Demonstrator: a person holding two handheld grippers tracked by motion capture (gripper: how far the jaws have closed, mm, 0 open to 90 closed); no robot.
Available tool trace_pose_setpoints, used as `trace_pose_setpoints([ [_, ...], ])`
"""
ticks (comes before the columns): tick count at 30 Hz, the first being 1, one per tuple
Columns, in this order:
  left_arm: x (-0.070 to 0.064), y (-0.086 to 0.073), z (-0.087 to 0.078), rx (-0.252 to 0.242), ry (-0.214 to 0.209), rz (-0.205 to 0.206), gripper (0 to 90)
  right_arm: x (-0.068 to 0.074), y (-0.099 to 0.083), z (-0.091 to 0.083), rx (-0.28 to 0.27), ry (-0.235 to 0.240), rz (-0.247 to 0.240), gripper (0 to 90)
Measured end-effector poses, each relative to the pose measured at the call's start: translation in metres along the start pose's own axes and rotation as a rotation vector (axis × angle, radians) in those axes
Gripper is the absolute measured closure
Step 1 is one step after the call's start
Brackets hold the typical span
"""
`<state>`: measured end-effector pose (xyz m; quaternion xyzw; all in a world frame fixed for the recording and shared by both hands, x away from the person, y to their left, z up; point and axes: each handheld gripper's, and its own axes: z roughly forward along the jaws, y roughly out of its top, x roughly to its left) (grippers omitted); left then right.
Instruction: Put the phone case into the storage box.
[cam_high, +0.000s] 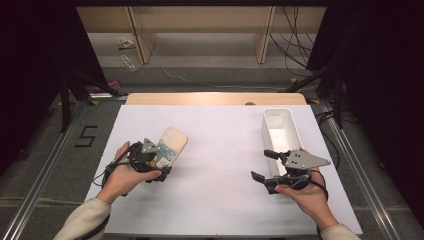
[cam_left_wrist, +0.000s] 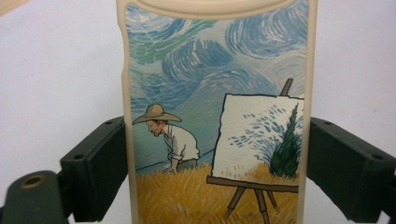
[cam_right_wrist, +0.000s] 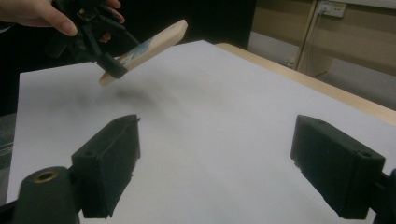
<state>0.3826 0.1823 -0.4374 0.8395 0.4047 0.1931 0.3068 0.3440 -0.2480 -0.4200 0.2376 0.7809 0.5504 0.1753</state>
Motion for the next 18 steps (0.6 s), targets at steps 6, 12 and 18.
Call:
trace_pose_setpoints([
  [6,-0.0029,-0.0015,-0.0025,-0.047,0.002,-0.001,11.2,-0.0001,-0.0001,0.0000,0.000,0.000,0.003,16.4],
  [12,-0.0062,-0.0024,-0.0050,-0.082,0.007,0.001,11.2,0.0001,0.0001,0.0002,-0.002,0.000,0.003,16.3],
  [18,-0.0090,-0.0032,-0.0060,-0.106,0.015,0.005,11.2,0.0001,0.0001,0.0003,-0.002,-0.002,0.005,16.3],
])
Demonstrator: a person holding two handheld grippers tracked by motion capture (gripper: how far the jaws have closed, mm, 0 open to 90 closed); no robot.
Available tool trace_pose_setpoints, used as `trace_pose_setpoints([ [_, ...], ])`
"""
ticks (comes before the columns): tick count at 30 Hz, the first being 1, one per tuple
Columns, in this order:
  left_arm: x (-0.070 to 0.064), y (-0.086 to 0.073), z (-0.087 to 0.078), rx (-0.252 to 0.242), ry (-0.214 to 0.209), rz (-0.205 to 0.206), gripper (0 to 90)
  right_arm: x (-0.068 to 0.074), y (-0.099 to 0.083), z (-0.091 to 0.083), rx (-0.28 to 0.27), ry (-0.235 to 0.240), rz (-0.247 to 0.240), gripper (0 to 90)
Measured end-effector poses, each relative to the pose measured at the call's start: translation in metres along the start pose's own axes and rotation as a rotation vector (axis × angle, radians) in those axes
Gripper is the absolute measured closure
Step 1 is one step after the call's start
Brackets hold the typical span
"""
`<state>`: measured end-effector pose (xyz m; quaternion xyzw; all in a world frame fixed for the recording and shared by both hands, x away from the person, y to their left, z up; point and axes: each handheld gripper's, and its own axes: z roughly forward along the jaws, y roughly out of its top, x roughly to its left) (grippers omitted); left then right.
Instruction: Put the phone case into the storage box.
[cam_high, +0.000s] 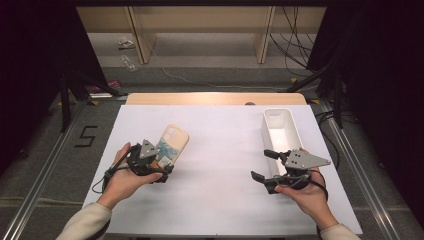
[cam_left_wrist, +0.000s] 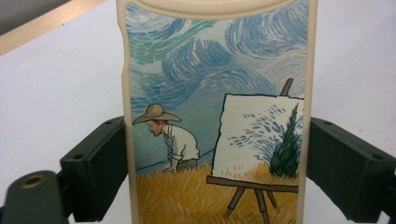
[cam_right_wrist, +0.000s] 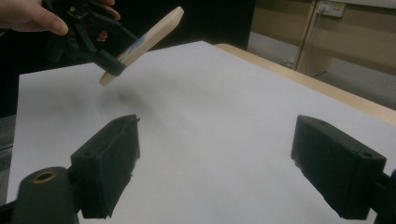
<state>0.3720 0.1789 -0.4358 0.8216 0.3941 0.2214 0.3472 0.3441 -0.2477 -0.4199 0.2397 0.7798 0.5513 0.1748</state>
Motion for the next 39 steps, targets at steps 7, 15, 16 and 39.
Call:
trace_pose_setpoints([
  [7,-0.004,-0.001,-0.001,-0.035,-0.007,0.027,11.2,0.000,0.000,0.000,-0.001,-0.002,0.001,16.2],
  [15,-0.008,0.000,-0.001,-0.070,-0.005,0.037,11.2,0.001,0.000,0.001,0.000,-0.006,0.005,16.1],
  [16,-0.008,0.000,-0.001,-0.069,-0.006,0.038,11.2,0.001,0.000,0.001,0.000,-0.007,0.005,16.1],
  [39,-0.017,0.004,-0.002,-0.097,-0.013,0.057,11.3,0.002,0.007,0.007,-0.029,-0.005,0.027,15.8],
])
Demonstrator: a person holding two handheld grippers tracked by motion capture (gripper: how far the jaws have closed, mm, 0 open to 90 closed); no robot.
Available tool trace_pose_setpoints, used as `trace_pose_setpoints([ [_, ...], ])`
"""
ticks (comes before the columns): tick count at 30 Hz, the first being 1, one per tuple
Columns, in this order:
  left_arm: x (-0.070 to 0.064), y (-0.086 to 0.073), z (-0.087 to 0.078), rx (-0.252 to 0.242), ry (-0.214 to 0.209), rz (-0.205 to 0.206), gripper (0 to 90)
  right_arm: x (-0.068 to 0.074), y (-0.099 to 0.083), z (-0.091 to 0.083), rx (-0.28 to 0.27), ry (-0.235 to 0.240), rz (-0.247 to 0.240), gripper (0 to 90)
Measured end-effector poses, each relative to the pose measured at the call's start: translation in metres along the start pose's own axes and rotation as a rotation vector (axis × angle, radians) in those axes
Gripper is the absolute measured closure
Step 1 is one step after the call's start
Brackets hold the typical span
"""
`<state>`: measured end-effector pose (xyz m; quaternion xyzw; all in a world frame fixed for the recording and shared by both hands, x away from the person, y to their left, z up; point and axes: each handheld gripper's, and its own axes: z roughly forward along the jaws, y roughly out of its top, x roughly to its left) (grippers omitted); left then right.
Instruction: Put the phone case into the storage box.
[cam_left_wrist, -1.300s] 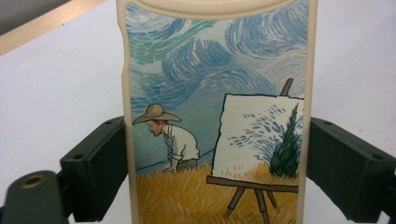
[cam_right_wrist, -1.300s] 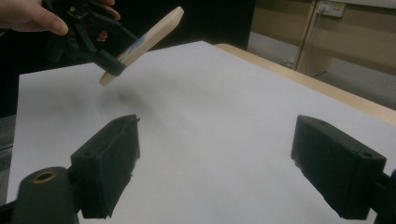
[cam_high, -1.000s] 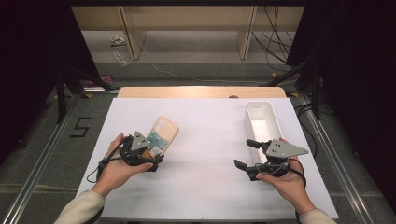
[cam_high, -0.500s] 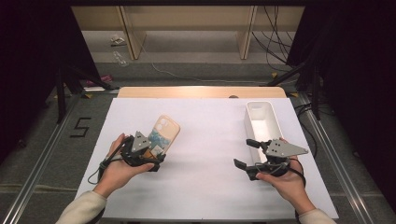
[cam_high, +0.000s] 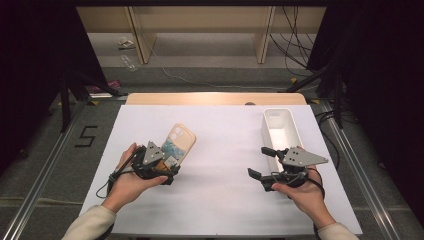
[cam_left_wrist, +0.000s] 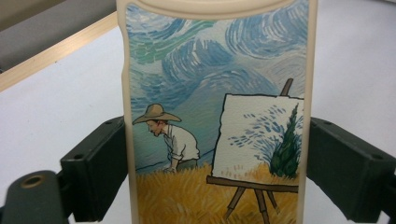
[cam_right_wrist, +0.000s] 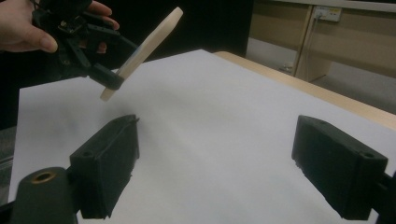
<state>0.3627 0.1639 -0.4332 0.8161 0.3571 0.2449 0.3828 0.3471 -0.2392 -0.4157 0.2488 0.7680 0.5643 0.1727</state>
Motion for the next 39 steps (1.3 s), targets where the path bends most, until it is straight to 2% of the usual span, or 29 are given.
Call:
trace_pose_setpoints([
  [19,-0.013,0.004,0.005,-0.006,-0.041,0.023,11.3,0.004,0.010,0.015,-0.018,0.013,0.024,16.0],
  [39,-0.022,0.008,0.008,-0.024,-0.051,0.043,11.3,0.010,0.028,0.042,-0.033,0.044,0.039,15.8],
])
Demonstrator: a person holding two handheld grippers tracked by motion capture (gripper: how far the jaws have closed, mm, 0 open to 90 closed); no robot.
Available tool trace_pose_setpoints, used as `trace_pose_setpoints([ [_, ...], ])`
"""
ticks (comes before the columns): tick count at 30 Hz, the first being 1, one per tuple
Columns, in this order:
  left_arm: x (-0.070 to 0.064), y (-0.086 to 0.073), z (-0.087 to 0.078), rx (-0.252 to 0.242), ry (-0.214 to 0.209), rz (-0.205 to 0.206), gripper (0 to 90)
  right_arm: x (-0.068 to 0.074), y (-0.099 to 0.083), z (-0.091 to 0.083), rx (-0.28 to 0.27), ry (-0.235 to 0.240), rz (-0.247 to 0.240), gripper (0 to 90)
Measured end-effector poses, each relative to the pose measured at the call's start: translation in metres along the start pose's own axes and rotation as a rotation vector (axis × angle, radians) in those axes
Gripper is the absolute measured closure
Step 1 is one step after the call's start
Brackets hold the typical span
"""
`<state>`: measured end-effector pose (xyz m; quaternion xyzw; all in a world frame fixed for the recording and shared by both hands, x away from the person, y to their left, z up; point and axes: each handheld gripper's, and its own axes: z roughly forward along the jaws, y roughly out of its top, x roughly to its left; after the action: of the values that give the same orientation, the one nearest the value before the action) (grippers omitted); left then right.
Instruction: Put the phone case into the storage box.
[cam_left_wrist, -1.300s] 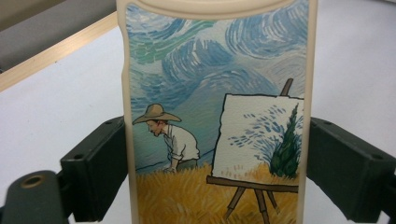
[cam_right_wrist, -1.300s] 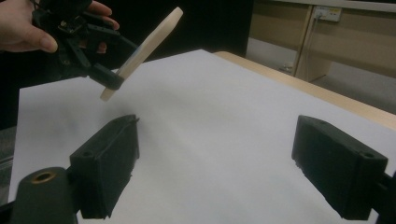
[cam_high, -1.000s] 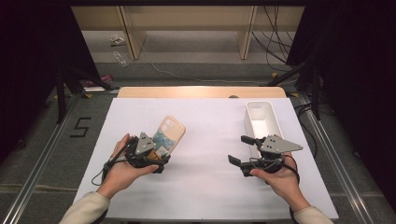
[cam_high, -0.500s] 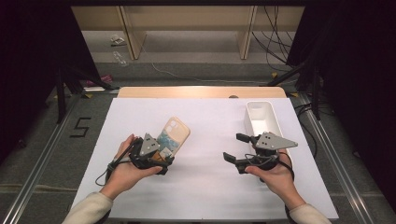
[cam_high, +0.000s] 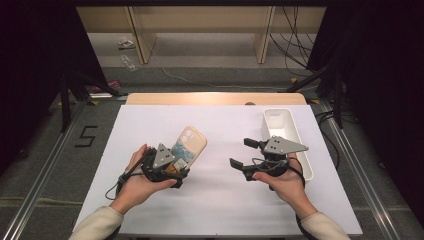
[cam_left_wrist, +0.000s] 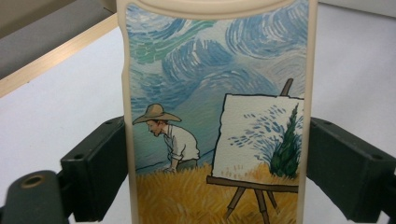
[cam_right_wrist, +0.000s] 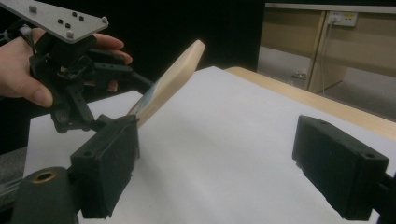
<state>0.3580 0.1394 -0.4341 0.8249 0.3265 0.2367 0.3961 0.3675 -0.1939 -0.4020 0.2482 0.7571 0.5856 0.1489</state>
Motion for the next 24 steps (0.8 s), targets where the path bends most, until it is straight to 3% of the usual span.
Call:
trace_pose_setpoints([
  [24,-0.018,0.004,0.013,0.004,-0.029,0.037,11.4,0.007,0.018,0.033,0.010,0.011,0.002,15.9],
])
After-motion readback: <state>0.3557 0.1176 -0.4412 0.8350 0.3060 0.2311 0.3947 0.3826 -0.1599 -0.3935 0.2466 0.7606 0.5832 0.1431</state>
